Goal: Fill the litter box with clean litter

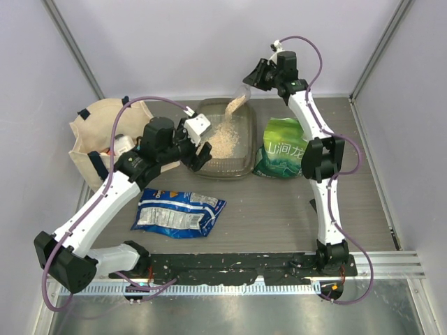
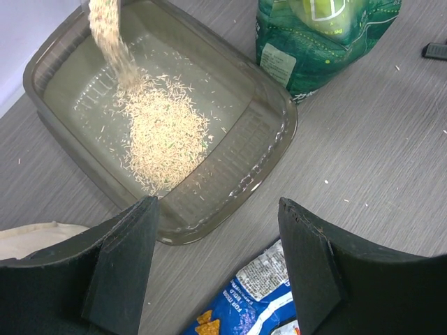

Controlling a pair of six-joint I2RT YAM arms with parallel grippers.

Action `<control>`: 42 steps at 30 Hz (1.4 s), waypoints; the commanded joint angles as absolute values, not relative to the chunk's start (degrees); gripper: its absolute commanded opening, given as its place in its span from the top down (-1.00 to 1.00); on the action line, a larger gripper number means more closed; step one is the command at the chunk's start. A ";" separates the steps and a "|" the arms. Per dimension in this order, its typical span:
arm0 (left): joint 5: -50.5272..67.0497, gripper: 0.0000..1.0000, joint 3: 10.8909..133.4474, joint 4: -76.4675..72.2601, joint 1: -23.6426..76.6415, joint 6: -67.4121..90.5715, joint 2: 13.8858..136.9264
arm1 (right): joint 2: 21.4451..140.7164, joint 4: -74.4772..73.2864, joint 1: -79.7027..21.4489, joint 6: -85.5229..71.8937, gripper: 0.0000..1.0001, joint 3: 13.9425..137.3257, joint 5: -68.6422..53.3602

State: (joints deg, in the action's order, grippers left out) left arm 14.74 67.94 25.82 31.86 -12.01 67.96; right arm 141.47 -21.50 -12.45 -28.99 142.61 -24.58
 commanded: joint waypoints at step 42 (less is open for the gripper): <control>30.24 -0.37 103.09 2.02 42.27 -8.44 107.75 | 88.70 -49.03 8.26 9.55 0.98 116.65 -30.32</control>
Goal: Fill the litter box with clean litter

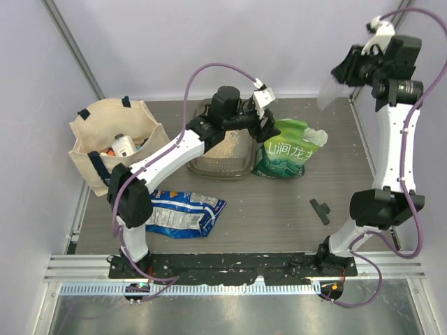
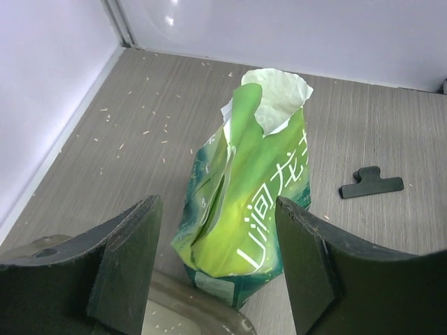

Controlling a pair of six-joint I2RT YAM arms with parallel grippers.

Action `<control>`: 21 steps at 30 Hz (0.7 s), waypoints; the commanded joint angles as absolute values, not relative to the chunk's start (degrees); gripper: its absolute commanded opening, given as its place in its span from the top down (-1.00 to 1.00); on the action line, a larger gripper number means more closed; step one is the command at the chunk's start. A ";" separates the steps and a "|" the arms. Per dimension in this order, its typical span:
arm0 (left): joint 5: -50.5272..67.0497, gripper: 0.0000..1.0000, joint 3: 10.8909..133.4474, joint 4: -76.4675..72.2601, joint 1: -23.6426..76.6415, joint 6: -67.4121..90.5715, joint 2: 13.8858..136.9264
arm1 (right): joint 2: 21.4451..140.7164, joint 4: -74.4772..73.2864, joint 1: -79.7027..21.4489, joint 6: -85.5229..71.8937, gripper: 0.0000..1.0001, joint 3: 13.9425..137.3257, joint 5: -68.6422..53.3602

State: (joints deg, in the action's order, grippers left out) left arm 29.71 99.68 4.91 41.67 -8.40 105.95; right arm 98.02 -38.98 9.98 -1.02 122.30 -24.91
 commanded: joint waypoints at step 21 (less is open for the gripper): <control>35.16 1.00 99.41 1.06 42.89 -2.03 105.56 | 80.60 -43.25 7.47 12.75 0.98 92.38 -28.48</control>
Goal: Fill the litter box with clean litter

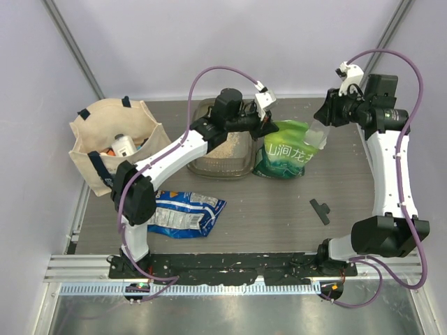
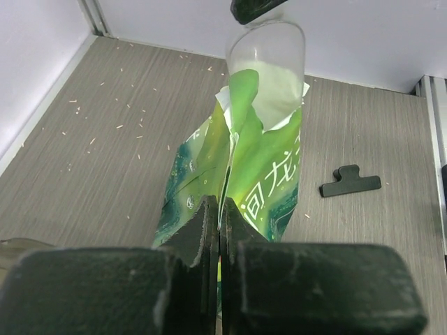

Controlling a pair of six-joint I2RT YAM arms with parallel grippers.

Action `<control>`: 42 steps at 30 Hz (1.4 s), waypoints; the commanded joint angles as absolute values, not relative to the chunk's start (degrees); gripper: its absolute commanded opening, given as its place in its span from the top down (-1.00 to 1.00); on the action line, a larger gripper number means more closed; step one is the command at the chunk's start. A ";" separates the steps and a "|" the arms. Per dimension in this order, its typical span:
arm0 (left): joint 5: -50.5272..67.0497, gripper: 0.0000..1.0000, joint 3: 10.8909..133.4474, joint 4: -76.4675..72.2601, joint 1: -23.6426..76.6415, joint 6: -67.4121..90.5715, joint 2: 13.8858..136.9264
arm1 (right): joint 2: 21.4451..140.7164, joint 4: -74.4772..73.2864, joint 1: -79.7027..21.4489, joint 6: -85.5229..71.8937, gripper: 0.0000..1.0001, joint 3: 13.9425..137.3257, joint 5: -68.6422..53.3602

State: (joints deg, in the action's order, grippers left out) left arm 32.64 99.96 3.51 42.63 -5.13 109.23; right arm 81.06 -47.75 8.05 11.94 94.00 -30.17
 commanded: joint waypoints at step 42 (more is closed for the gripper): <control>31.90 1.00 101.69 -4.83 43.95 13.88 105.29 | 68.82 -10.81 -4.22 -13.62 0.98 42.01 -10.45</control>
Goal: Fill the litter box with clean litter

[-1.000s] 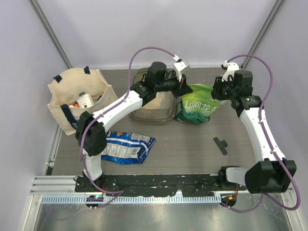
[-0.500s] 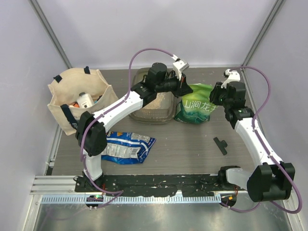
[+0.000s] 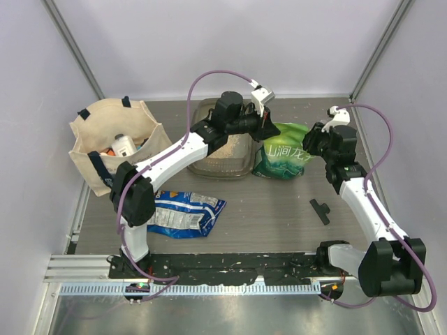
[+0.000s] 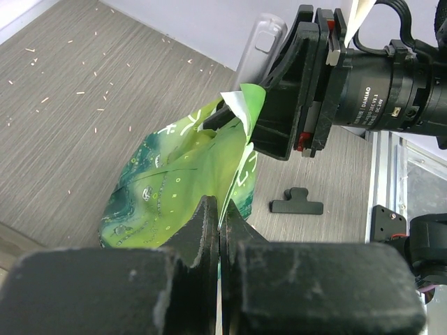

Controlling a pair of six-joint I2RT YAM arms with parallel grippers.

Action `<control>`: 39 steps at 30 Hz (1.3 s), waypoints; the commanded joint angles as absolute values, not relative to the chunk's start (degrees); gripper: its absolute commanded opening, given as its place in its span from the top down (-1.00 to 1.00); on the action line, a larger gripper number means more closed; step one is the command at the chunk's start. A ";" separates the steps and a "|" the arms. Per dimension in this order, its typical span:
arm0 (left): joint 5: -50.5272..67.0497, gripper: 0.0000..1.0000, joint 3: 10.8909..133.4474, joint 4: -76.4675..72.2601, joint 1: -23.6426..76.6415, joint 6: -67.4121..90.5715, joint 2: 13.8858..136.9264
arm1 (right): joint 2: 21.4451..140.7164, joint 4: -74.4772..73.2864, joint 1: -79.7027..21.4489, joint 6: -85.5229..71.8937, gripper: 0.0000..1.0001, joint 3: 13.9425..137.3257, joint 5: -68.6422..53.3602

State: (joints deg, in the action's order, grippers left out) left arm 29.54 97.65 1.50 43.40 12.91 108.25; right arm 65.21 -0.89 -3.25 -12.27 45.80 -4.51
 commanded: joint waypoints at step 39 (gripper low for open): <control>32.52 1.00 102.39 -4.40 44.47 13.89 105.21 | 77.25 -8.88 15.64 -45.69 0.98 59.15 -47.37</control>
State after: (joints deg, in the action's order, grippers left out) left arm 30.65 98.35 2.48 43.59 13.26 108.27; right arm 77.01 -8.47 12.86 -37.08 55.27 -42.13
